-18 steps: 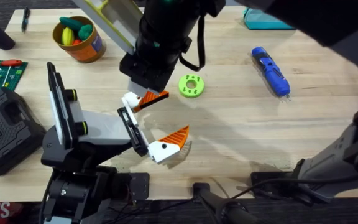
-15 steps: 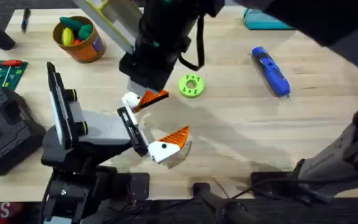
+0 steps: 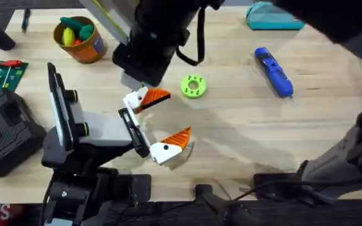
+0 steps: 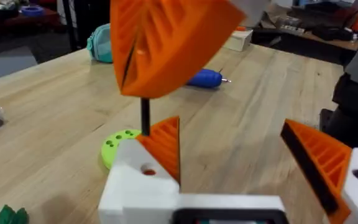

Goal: Pick up the gripper from the table and insert it into the empty holder that is missing its gripper. Then pick up a screw, insert it into the mounting hole, and use the screwdriver to tighten it. Finally, clean up the table by picking up the vegetable and placing it into the bucket.

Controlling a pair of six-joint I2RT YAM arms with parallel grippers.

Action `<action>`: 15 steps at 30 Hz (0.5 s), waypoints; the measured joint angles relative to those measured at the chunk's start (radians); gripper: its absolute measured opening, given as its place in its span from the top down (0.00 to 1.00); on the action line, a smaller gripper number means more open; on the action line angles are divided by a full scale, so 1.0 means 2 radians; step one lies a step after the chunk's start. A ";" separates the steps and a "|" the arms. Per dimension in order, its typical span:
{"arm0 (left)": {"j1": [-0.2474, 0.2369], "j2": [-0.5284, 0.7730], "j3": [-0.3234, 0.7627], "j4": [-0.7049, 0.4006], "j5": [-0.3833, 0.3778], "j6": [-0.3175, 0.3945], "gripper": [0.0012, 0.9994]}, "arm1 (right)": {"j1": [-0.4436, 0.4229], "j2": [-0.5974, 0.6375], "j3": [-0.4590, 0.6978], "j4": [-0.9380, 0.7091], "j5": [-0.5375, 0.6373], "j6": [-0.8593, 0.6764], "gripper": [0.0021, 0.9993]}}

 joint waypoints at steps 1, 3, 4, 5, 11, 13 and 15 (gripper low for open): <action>0.000 0.000 0.000 0.000 0.000 0.000 0.02 | 0.000 0.000 0.000 -0.003 -0.001 0.000 1.00; 0.000 0.000 0.000 0.000 0.000 0.000 0.02 | 0.000 0.000 0.000 -0.007 -0.002 0.000 1.00; 0.000 0.000 0.000 0.000 0.000 0.000 0.02 | 0.000 0.001 0.000 -0.007 -0.002 0.000 1.00; 0.000 0.000 0.000 0.000 0.000 0.000 0.02 | 0.000 0.001 0.000 -0.007 -0.002 0.000 1.00; 0.000 0.000 0.000 0.000 0.000 0.000 0.02 | 0.001 0.011 0.000 -0.003 -0.005 0.000 1.00; 0.000 0.000 0.000 0.000 0.000 0.000 0.02 | 0.002 0.014 0.000 -0.003 -0.006 0.000 1.00; 0.000 0.000 0.000 0.000 0.000 0.000 0.02 | 0.003 0.017 0.000 -0.003 -0.006 0.000 1.00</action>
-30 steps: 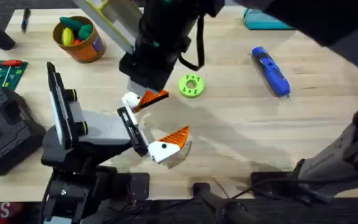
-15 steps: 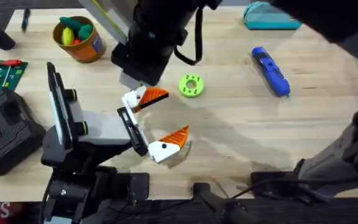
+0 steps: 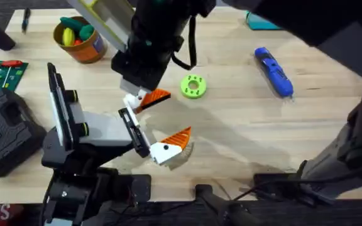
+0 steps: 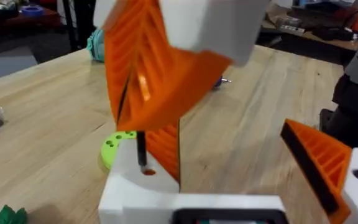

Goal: Pick up the gripper from the table and insert it into the empty holder that is missing its gripper. Then pick up a screw, insert it into the mounting hole, and use the screwdriver to tighten it. Finally, clean up the table by picking up the vegetable and placing it into the bucket.

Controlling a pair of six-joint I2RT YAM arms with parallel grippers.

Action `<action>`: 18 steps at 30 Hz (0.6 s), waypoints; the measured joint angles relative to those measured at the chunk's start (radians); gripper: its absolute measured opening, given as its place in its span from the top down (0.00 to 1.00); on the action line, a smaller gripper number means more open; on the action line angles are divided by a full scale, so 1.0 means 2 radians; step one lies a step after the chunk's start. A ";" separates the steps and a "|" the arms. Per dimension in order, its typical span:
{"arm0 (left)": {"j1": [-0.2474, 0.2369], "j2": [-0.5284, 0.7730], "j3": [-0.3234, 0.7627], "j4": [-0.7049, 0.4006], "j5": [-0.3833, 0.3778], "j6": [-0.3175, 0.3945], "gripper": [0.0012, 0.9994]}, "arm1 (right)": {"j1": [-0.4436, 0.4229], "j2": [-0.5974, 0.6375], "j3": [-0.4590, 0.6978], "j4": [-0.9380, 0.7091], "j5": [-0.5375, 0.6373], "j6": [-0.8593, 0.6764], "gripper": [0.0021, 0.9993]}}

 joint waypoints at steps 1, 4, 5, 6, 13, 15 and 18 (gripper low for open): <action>0.000 0.000 0.000 0.000 0.000 0.000 0.02 | 0.000 0.001 0.000 0.000 0.000 0.000 1.00; 0.000 0.000 0.000 0.000 0.000 0.000 0.02 | 0.001 0.003 -0.001 0.000 0.000 0.000 1.00; 0.000 0.000 0.000 0.000 0.000 0.000 0.02 | 0.001 0.003 -0.002 0.000 0.000 0.000 1.00; 0.000 0.000 0.000 0.000 0.000 0.000 0.02 | 0.001 0.003 -0.004 -0.001 0.000 0.000 1.00; 0.000 0.000 0.000 0.000 0.000 0.000 0.02 | 0.001 0.004 -0.011 -0.006 0.000 0.000 1.00; 0.000 0.000 0.000 0.000 0.000 0.000 0.02 | 0.001 0.004 -0.011 -0.006 0.000 0.000 1.00; 0.000 0.000 0.000 0.000 0.000 0.000 0.02 | 0.001 0.007 -0.011 -0.006 -0.001 0.000 1.00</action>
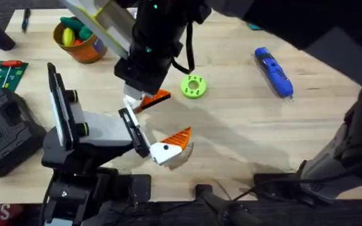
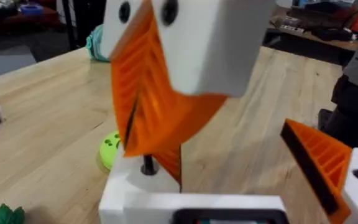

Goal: Pick up the gripper from the table and insert it into the empty holder that is missing its gripper. Then pick up a screw, insert it into the mounting hole, and use the screwdriver to tighten it. Finally, clean up the table by picking up the vegetable and placing it into the bucket.

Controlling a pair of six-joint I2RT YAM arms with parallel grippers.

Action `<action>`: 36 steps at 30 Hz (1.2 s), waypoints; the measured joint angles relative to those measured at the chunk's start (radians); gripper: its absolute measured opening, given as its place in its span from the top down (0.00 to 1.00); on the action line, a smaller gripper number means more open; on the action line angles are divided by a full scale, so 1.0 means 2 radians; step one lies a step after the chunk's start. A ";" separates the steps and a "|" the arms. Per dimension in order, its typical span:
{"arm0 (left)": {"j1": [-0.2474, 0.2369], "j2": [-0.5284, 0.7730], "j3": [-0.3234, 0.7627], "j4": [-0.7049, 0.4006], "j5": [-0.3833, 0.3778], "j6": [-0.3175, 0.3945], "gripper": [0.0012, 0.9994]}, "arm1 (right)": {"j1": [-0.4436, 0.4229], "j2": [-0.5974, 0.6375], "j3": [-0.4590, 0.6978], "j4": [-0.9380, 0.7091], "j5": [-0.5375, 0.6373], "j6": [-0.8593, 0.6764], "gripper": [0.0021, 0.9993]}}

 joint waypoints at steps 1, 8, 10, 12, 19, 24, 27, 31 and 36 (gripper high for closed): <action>0.000 0.000 0.000 0.000 0.000 0.000 0.02 | 0.000 0.002 0.000 0.000 -0.002 0.000 1.00; 0.000 0.001 0.000 -0.001 0.001 -0.010 0.02 | -0.001 0.020 0.000 0.002 -0.018 0.000 1.00; 0.000 0.004 0.000 -0.001 0.001 -0.015 0.02 | -0.001 0.022 0.000 0.002 -0.019 0.000 1.00; 0.000 0.003 0.000 -0.001 0.001 -0.015 0.02 | -0.002 0.022 0.000 0.001 -0.020 0.000 1.00; 0.000 0.003 0.000 -0.001 0.002 -0.017 0.02 | -0.002 0.022 0.000 0.000 -0.020 0.000 1.00; 0.000 0.003 0.000 -0.001 0.002 -0.017 0.02 | -0.002 0.022 0.000 0.000 -0.020 0.000 1.00; 0.000 0.003 0.000 -0.001 0.002 -0.017 0.02 | -0.001 0.022 0.000 0.000 -0.018 0.000 0.99; 0.000 0.003 0.000 -0.001 0.002 -0.015 0.02 | -0.001 0.022 0.000 -0.003 -0.012 -0.002 0.58; 0.000 0.002 0.000 0.000 0.002 -0.012 0.02 | -0.009 0.015 -0.001 -0.006 0.000 0.000 0.11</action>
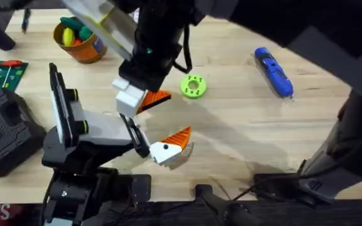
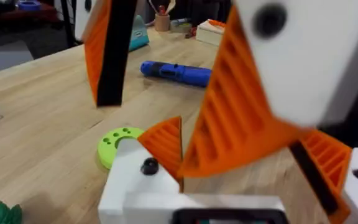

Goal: Pick up the gripper from the table and insert it into the empty holder that is missing its gripper. Then pick up a screw, insert it into the mounting hole, and use the screwdriver to tighten it. Finally, clean up the table by picking up the vegetable and placing it into the bucket.

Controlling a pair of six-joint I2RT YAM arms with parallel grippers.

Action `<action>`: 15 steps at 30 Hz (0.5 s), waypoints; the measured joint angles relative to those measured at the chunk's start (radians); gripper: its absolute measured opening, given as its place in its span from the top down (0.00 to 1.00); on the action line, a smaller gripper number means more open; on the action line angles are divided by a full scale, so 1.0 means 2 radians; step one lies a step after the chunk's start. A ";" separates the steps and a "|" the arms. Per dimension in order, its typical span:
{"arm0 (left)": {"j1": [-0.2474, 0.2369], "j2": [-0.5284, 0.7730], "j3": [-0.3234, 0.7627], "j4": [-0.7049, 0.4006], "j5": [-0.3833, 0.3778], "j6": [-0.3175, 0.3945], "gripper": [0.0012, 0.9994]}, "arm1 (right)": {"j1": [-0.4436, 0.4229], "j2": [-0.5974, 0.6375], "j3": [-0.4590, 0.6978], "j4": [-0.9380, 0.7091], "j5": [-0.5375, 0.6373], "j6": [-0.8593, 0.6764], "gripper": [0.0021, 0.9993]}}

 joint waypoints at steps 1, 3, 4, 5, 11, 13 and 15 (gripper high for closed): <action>0.000 0.000 0.000 0.000 0.000 0.001 0.02 | -0.003 -0.003 -0.001 0.000 0.001 -0.003 0.03; 0.000 0.000 0.000 0.000 0.000 0.002 0.02 | -0.008 -0.011 -0.001 -0.001 0.001 -0.001 0.01; 0.000 0.000 0.000 0.000 0.000 0.002 0.02 | -0.011 -0.017 -0.001 -0.002 0.001 -0.001 0.01; 0.000 0.000 0.000 0.000 0.000 0.002 0.02 | -0.015 -0.022 -0.001 -0.005 0.001 -0.001 0.01; 0.000 0.000 0.000 0.000 0.000 0.002 0.02 | -0.050 -0.055 -0.001 -0.020 0.001 -0.001 0.01; 0.000 0.000 0.000 0.000 0.000 0.002 0.02 | -0.063 -0.062 -0.001 -0.024 0.001 -0.001 0.00; 0.000 0.000 0.000 0.000 0.000 0.002 0.02 | -0.073 -0.065 -0.001 -0.027 0.001 -0.001 0.01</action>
